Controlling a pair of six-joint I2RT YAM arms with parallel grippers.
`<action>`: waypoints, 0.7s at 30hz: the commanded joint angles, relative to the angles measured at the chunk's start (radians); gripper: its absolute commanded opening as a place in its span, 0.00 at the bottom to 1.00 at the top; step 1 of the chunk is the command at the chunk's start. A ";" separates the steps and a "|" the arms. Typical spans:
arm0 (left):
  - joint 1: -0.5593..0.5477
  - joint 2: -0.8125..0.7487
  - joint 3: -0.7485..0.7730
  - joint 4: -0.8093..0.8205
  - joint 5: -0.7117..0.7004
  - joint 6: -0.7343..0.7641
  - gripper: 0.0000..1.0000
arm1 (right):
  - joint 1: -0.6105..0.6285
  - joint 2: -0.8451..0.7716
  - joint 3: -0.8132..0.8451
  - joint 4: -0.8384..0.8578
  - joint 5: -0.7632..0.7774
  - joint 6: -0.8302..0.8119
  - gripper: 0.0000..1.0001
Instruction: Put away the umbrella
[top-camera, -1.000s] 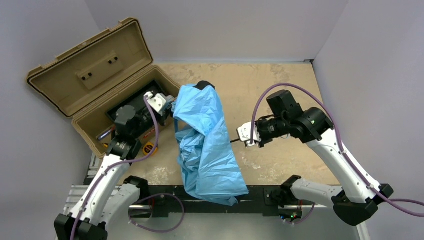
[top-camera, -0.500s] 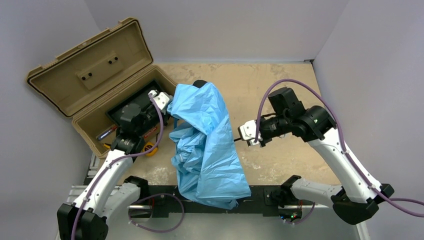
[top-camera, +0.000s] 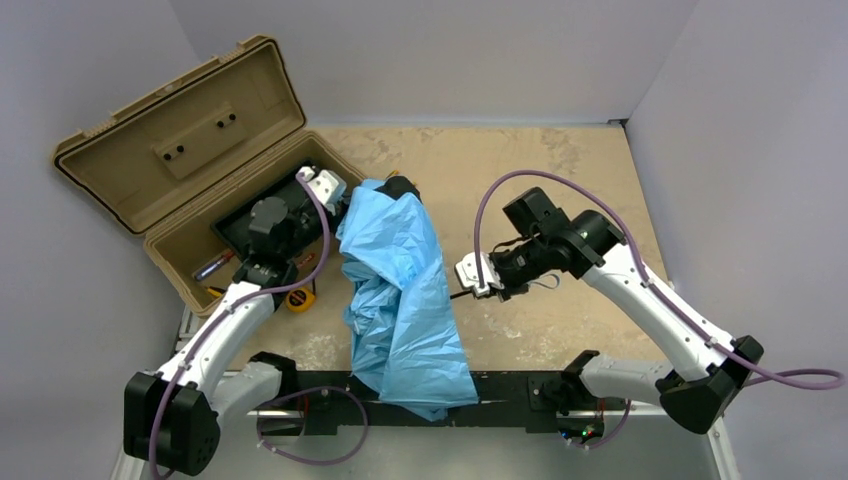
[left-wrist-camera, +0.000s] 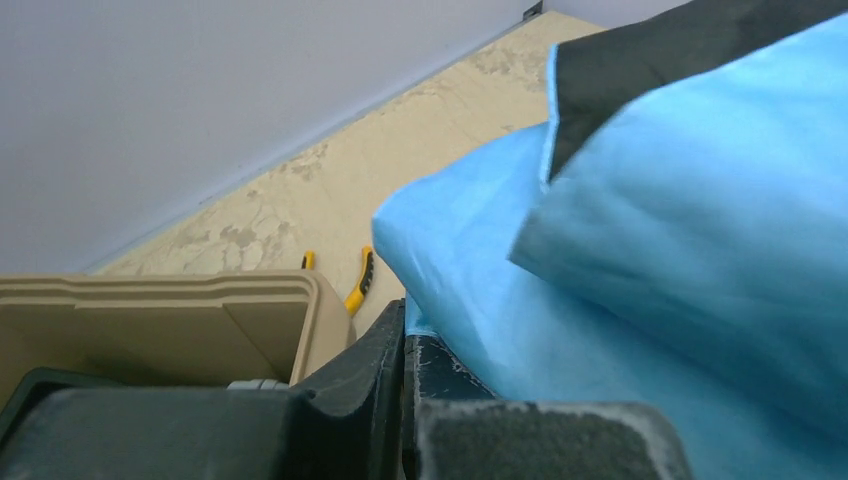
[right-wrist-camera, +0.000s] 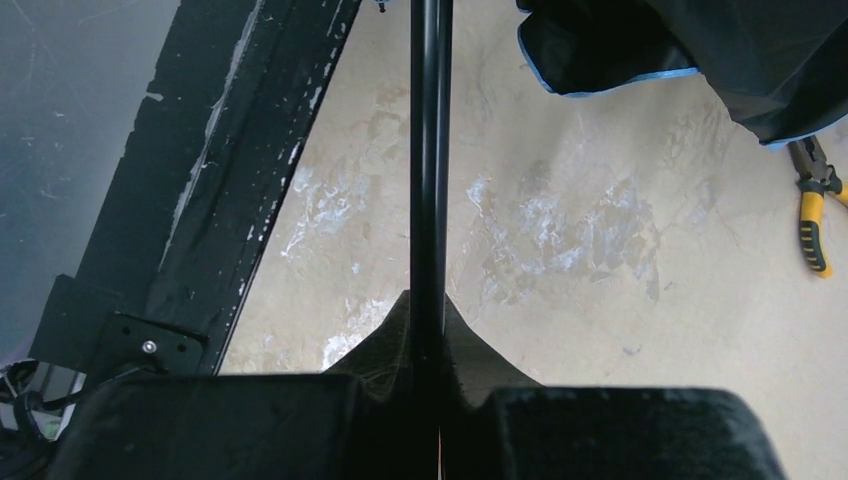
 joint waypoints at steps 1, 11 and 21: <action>0.007 0.005 0.024 0.175 0.066 -0.045 0.00 | 0.008 0.009 -0.011 0.050 -0.013 0.029 0.00; 0.007 0.067 0.125 0.156 0.323 0.026 0.00 | 0.007 0.070 -0.034 0.033 0.099 0.054 0.00; -0.015 0.149 0.240 0.037 0.432 0.195 0.00 | -0.017 0.050 -0.038 0.012 0.168 0.042 0.00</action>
